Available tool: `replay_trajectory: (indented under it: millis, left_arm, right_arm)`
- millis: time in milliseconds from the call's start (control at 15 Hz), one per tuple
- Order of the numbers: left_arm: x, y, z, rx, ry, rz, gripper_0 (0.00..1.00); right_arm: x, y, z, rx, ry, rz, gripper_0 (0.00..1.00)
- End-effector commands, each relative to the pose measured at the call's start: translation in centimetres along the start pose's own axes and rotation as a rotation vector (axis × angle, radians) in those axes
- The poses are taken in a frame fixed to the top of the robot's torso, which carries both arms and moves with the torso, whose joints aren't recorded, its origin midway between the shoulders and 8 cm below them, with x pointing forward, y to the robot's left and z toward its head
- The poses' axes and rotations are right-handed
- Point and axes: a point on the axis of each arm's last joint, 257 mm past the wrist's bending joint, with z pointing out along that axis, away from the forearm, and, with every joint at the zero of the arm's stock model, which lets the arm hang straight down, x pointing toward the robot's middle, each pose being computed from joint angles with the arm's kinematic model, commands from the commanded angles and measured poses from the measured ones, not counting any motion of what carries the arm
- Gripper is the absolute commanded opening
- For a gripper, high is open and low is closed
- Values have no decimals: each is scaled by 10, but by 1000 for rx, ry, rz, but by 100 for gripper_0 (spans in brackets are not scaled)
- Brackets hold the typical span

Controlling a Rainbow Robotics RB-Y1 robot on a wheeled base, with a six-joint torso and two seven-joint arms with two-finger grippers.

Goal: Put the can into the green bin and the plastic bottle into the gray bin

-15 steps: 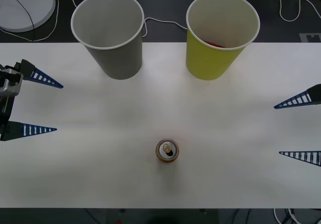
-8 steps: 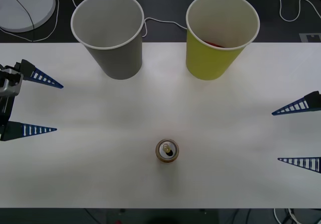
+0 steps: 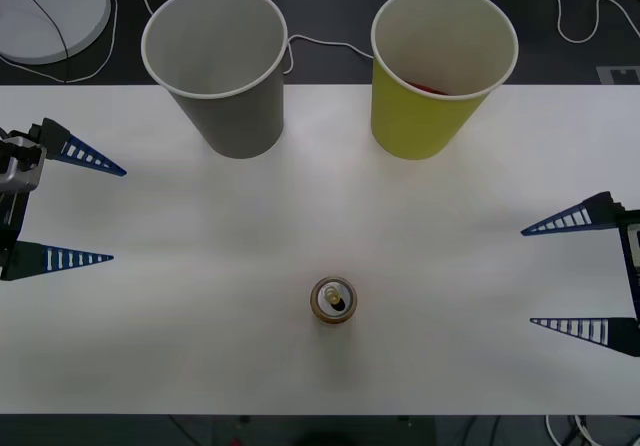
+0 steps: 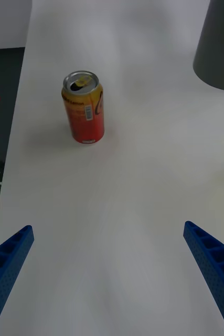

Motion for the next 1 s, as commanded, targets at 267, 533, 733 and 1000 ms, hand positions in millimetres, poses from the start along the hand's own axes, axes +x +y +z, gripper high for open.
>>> replay_trajectory:
  millis: [267,533,733,1000]
  left_arm:
    - [0,0,0,0,0,0,100]
    - [0,0,0,0,0,0,100]
    - [0,0,0,0,0,0,100]
    - [0,0,0,0,0,0,100]
  right_arm:
    - [2,3,33,33,-130,-64,100]
    - [-1,9,55,49,-211,-38,100]
    - [0,13,69,51,-258,-35,100]
    - [9,18,89,59,-316,-76,100]
